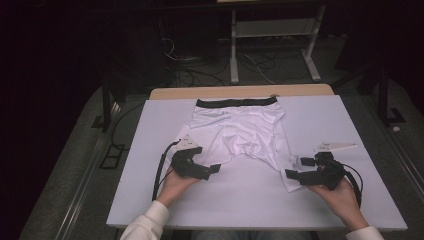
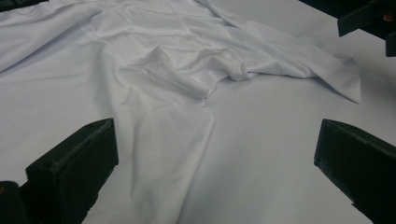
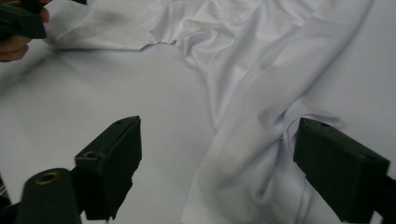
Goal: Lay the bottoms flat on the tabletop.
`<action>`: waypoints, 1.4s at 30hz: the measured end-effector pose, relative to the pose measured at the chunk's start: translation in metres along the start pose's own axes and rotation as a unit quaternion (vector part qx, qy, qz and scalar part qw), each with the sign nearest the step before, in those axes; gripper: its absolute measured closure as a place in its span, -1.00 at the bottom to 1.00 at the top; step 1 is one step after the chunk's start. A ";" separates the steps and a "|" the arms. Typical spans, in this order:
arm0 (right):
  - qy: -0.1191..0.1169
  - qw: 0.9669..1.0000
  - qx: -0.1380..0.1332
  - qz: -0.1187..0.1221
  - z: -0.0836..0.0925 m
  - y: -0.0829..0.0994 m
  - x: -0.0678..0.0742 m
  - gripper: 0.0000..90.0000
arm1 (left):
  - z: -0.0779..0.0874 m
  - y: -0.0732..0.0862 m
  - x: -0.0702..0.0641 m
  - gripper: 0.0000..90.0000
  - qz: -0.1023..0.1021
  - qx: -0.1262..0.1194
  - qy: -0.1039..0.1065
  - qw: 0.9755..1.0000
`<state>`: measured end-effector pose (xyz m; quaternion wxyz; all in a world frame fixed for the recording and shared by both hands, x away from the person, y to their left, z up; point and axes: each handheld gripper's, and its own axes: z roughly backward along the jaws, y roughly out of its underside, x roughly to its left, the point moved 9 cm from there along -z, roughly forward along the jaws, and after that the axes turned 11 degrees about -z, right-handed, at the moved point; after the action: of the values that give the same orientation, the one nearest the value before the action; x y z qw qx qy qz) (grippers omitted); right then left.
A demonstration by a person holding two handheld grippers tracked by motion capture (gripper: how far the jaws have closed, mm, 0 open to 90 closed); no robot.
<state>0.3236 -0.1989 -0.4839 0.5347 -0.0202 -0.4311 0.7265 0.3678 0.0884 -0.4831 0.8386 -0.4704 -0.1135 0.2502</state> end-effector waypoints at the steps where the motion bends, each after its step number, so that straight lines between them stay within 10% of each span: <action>1: -0.002 1.000 0.003 0.001 0.001 0.002 0.002 -0.59 | 0.000 0.000 0.000 -1.00 0.000 0.001 0.000 1.000; 13: -0.019 0.998 0.059 0.008 -0.001 0.035 0.017 0.06 | -0.004 0.003 -0.002 -1.00 -0.007 0.010 0.003 1.000; 32: 0.090 0.992 0.078 0.040 -0.018 0.045 0.001 0.14 | -0.005 0.003 -0.003 -1.00 -0.013 0.009 0.005 1.000; 42: 0.124 0.988 0.082 0.041 -0.014 0.046 -0.005 0.82 | -0.005 0.003 -0.003 -1.00 -0.015 0.009 0.005 1.000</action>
<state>0.2977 -0.1975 -0.5244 0.5532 -0.0839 -0.2995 0.7728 0.3663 0.0842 -0.4877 0.8467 -0.4628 -0.1138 0.2365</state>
